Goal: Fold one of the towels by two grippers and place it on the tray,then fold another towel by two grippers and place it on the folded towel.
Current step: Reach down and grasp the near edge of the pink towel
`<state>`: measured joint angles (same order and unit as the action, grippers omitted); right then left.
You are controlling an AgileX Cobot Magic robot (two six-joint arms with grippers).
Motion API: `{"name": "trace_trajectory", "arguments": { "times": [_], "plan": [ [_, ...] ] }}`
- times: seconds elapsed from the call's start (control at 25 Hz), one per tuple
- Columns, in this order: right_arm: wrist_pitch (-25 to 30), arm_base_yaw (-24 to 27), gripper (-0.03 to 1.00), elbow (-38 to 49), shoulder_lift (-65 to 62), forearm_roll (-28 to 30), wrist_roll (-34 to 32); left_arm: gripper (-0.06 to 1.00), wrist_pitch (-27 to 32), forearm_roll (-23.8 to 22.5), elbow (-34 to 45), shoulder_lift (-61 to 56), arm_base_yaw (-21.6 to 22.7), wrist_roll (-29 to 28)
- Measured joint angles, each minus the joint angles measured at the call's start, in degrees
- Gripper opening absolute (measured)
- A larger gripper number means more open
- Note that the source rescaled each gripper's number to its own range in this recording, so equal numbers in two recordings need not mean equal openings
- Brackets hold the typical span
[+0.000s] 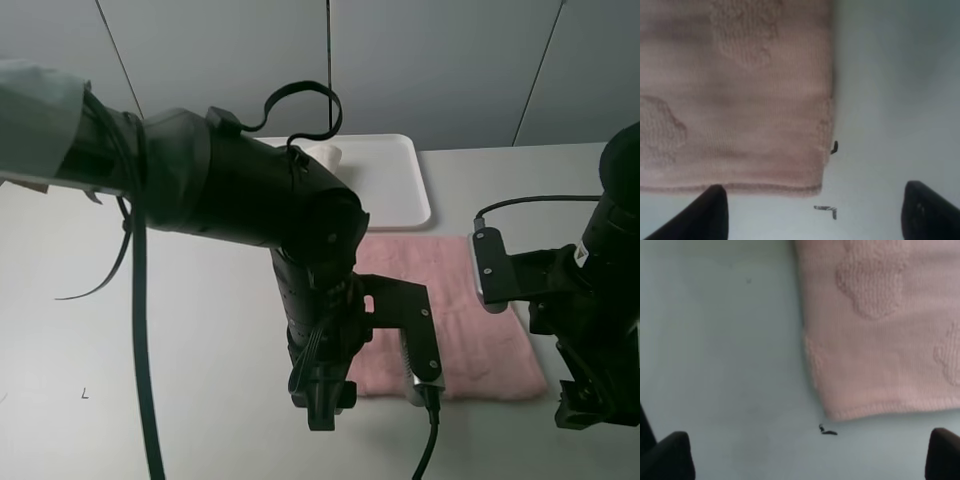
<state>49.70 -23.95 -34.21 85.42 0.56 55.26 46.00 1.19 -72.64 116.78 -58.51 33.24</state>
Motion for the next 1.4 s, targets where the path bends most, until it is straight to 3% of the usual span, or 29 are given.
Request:
{"name": "trace_trajectory", "arguments": {
  "times": [0.32, 0.88, 1.04, 1.4],
  "plan": [
    [-7.1, 0.0, 1.0, 2.3, 0.0, 0.0, 2.8, 0.9, 0.1, 2.6, 0.0, 2.7, 0.0, -0.1],
    [-12.3, 0.0, 1.0, 5.8, 0.0, 0.2, 14.9, 0.9, 0.0, 3.2, 0.0, 4.6, 0.0, -1.4],
    [-16.6, 0.0, 1.0, 8.5, -0.1, 0.2, 15.6, 0.9, 0.0, 3.3, 0.0, 4.6, 0.0, -1.4],
    [-20.5, 0.0, 1.0, 11.6, 0.0, 0.2, 17.4, 0.9, 0.0, 3.3, 0.0, 4.6, 0.0, -1.5]
  ]
}}
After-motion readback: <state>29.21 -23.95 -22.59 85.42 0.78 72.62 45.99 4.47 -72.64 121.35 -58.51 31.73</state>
